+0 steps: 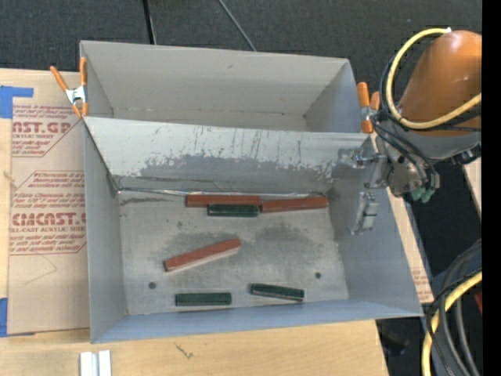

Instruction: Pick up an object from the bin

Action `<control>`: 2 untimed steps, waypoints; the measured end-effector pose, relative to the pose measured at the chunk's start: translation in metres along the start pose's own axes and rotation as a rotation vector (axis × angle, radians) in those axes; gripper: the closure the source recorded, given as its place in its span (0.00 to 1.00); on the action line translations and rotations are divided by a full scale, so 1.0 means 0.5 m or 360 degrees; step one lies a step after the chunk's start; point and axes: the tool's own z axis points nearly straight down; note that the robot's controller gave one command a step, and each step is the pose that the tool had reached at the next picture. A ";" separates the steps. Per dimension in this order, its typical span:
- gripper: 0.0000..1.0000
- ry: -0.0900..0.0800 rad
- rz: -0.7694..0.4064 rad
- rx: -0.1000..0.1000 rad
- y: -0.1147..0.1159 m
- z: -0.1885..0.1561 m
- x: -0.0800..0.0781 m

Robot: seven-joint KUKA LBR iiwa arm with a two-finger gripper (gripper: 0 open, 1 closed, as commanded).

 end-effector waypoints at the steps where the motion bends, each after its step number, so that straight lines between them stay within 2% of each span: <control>1: 0.00 -0.0006 0.0165 -0.0001 0.036 0.136 -0.026; 2: 0.00 -0.0001 0.0174 -0.0004 0.153 0.178 -0.074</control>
Offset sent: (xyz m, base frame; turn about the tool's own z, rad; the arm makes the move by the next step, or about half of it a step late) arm 0.0361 0.0721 -0.0885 0.1151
